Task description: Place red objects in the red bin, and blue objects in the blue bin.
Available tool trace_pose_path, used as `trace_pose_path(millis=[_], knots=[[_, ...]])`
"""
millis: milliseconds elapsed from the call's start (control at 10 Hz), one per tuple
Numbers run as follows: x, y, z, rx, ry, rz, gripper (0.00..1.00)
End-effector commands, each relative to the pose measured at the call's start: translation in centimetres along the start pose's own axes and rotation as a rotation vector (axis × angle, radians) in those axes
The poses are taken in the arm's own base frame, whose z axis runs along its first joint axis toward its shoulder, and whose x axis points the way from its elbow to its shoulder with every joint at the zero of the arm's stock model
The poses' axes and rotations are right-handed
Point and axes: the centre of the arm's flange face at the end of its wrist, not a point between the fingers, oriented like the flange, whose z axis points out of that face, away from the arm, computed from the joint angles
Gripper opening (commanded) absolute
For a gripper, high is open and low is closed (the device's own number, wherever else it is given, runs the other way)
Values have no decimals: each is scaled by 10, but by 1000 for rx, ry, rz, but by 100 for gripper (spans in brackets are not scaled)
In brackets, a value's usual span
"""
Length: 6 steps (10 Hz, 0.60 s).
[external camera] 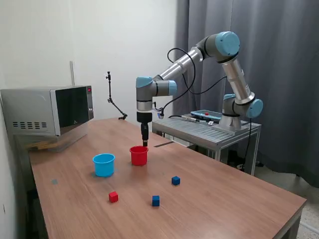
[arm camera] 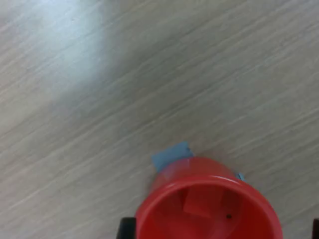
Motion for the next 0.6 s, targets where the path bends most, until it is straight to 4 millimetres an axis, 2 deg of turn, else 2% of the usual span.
trace_pose_path(millis=[0, 100, 200, 300, 400, 500], knots=[[16, -4, -8, -17, 4, -24, 100], [43, -6, -28, -59, 20, -59, 100], [71, -1, -32, -83, 31, -91, 100], [105, 3, -19, -86, 34, -132, 100], [125, 4, -10, -64, 26, -161, 100], [132, 7, -3, -28, 12, -179, 100]])
